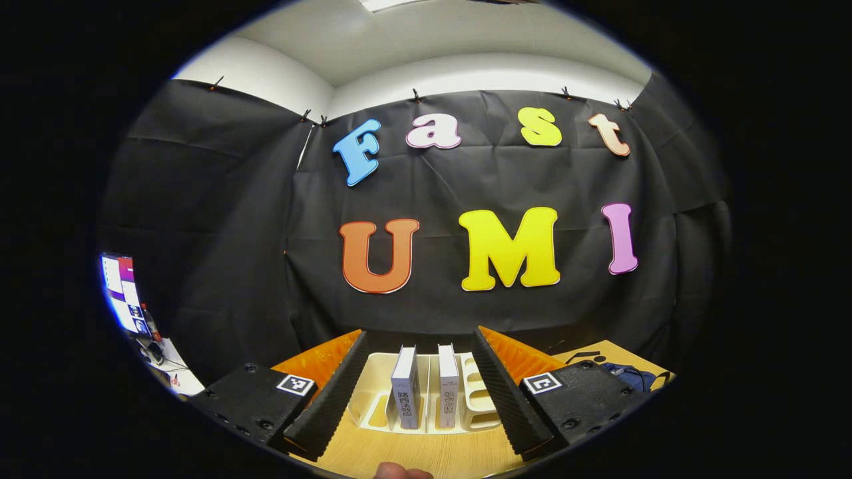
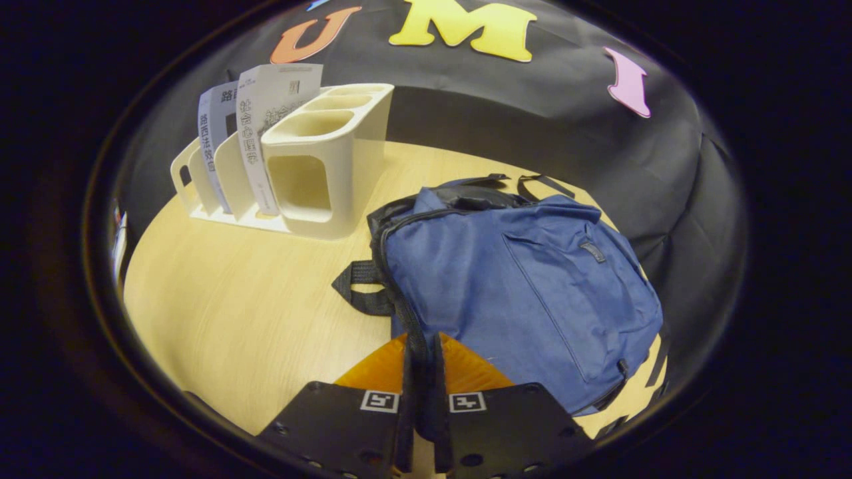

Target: Open the schoolbag, grab two books from the bookshelf and put them into the schoolbag.

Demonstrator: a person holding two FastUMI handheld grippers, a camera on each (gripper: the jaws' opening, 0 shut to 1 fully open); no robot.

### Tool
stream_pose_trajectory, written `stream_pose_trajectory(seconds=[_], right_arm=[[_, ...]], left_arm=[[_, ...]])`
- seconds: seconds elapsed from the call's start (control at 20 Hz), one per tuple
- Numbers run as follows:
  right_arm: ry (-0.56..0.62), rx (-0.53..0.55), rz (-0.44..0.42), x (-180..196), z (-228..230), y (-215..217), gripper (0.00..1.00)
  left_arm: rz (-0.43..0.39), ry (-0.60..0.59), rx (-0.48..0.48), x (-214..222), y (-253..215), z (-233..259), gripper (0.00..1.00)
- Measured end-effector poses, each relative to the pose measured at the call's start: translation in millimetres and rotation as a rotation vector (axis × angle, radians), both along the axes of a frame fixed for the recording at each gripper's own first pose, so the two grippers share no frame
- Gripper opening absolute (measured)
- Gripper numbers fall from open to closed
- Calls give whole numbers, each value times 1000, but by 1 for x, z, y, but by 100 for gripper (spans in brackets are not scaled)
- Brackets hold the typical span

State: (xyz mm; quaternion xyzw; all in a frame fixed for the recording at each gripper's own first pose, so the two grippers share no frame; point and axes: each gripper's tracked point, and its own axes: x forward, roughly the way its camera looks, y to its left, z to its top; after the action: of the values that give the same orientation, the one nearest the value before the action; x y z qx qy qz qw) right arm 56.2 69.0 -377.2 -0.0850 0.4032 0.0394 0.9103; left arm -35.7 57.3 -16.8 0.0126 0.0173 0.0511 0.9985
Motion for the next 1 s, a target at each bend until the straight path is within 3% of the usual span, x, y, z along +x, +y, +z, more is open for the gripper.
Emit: stream_pose_trajectory(seconds=[0.1,0.5,1.0], right_arm=[[19,28,17,-1,3,3,1],[-35,140,32,1,79,-20,1],[-176,141,-62,14,189,-134,1]], left_arm=[[8,4,-2,1,4,-3,98],[24,59,10,14,18,-21,98],[-63,195,-116,64,2,-36,99]])
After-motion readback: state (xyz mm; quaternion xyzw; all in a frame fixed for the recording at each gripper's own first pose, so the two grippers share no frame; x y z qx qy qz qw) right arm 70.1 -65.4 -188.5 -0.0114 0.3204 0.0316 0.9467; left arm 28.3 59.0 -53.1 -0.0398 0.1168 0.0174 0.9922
